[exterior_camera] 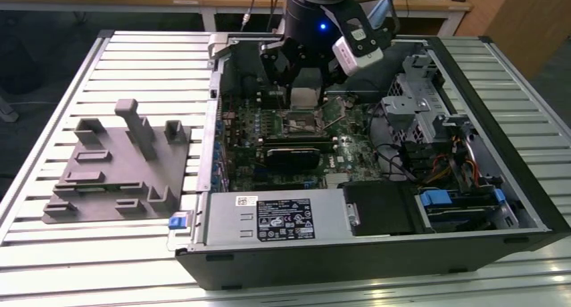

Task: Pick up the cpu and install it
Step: 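Pick up the cpu and move it towards the insertion slot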

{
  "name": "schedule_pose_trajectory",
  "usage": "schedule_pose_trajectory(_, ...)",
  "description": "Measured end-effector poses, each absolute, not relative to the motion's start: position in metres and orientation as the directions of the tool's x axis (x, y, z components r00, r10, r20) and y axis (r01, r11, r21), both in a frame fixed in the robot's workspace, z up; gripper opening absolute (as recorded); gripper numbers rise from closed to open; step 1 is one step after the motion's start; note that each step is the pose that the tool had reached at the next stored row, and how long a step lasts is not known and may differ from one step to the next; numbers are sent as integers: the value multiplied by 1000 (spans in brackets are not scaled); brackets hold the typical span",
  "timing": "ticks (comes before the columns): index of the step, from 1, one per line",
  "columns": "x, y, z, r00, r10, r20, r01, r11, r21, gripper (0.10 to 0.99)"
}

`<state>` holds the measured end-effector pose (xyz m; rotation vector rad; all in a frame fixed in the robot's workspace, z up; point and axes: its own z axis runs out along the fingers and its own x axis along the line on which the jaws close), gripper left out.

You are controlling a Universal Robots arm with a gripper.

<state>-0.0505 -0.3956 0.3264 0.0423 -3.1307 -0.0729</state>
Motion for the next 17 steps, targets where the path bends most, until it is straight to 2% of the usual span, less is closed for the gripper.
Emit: schedule_pose_trajectory(17, -50, -380, 309, -999, -33, -33, -35, 998, 45, 545)
